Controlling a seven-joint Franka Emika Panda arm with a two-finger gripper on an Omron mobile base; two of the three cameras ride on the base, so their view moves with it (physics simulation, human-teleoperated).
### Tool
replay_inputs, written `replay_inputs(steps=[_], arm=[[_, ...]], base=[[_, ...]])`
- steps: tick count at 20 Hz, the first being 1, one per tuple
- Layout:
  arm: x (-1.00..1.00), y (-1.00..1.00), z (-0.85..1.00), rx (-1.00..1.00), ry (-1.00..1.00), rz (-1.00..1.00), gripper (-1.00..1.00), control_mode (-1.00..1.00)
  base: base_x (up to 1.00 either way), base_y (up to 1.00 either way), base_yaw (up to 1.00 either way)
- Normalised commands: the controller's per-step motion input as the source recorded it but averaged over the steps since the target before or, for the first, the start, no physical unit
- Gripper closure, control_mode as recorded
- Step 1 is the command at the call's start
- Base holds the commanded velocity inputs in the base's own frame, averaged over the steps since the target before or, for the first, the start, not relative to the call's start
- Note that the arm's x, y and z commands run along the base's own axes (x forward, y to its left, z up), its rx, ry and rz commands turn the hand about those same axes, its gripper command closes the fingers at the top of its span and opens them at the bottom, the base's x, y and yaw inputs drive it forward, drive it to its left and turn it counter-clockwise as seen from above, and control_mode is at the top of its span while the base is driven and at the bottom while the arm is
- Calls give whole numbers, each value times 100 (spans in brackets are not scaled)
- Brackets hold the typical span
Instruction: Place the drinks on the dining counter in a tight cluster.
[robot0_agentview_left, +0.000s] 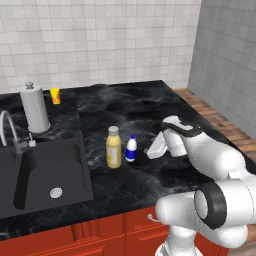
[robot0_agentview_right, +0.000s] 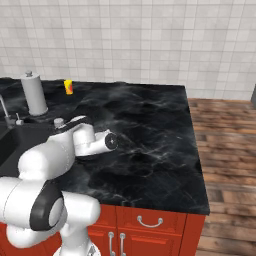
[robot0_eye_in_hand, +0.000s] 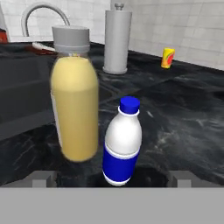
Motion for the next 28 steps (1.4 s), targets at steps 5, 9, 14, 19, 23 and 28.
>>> replay_inputs(steps=[5,9,14,19,23,28], arm=[[-25,-14,46,0,39,-27,-100,-100],[-41,-23,44,0,28,-20,-100,-100],[-50,-24,38,0,18,-22,-100,-100],[-48,-13,33,0,12,-26,-100,-100],[-42,-3,35,0,10,-23,-100,-100],[-39,0,25,0,5,-16,-100,-100]], base=[[0,0,0],[0,0,0],[0,0,0],[0,0,0],[0,0,0],[0,0,0]])
